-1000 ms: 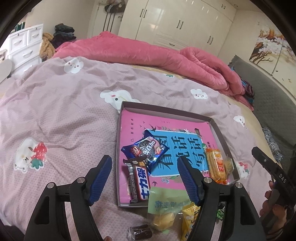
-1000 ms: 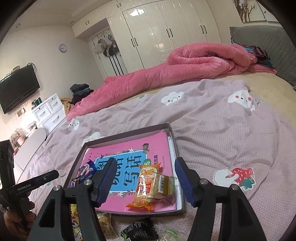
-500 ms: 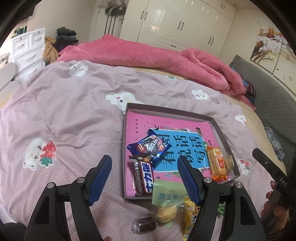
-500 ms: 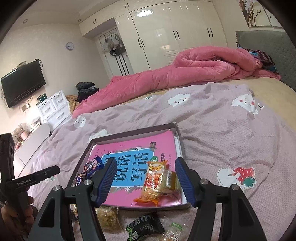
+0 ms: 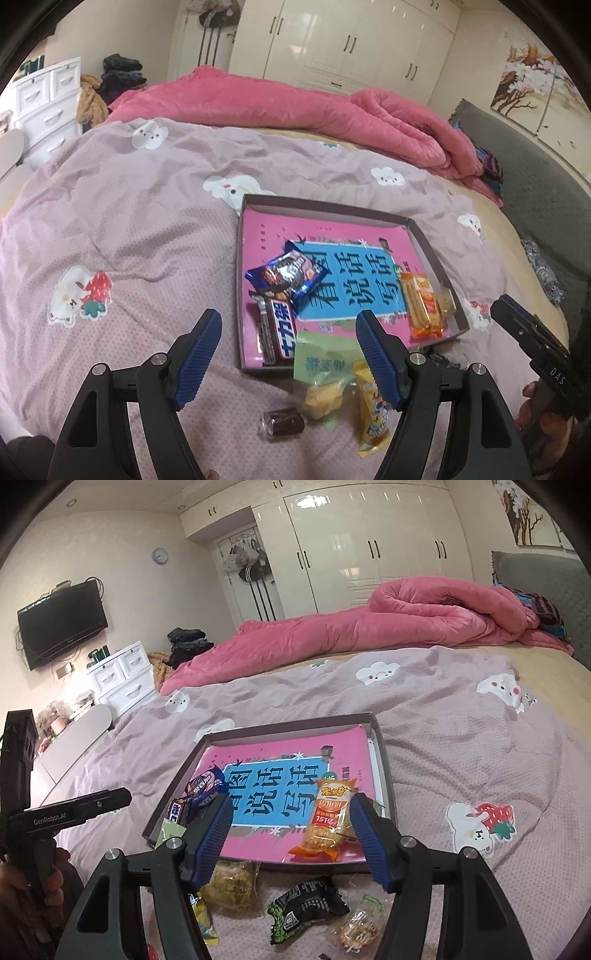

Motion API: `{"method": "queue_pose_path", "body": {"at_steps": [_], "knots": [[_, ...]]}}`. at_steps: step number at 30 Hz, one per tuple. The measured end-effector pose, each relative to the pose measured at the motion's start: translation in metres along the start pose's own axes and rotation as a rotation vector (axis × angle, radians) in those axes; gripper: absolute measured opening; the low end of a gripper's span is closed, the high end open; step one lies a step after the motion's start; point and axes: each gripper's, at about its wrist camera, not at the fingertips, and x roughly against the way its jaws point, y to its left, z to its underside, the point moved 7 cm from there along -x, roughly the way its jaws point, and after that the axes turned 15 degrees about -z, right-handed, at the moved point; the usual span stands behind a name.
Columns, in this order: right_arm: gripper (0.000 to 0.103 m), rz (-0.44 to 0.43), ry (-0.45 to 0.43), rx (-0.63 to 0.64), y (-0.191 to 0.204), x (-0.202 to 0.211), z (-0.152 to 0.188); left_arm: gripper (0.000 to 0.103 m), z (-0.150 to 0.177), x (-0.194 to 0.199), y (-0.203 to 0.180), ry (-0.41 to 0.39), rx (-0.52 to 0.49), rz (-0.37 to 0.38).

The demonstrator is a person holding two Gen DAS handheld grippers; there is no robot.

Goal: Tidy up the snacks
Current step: 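Withdraw both open tools from the tray back toward the snack pile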

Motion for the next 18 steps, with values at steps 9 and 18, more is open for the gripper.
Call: {"method": "queue_pose_path", "body": {"at_steps": [9, 18], "knots": [[0.071, -0.015, 0.021, 0.028, 0.014, -0.001, 0.007, 0.077, 0.010, 0.001, -0.003, 0.030, -0.028, -0.006], [0.072, -0.036, 0.063, 0.074, 0.034, -0.008, 0.019, 0.077, 0.020, 0.000, -0.005, 0.056, -0.062, -0.021]]}}
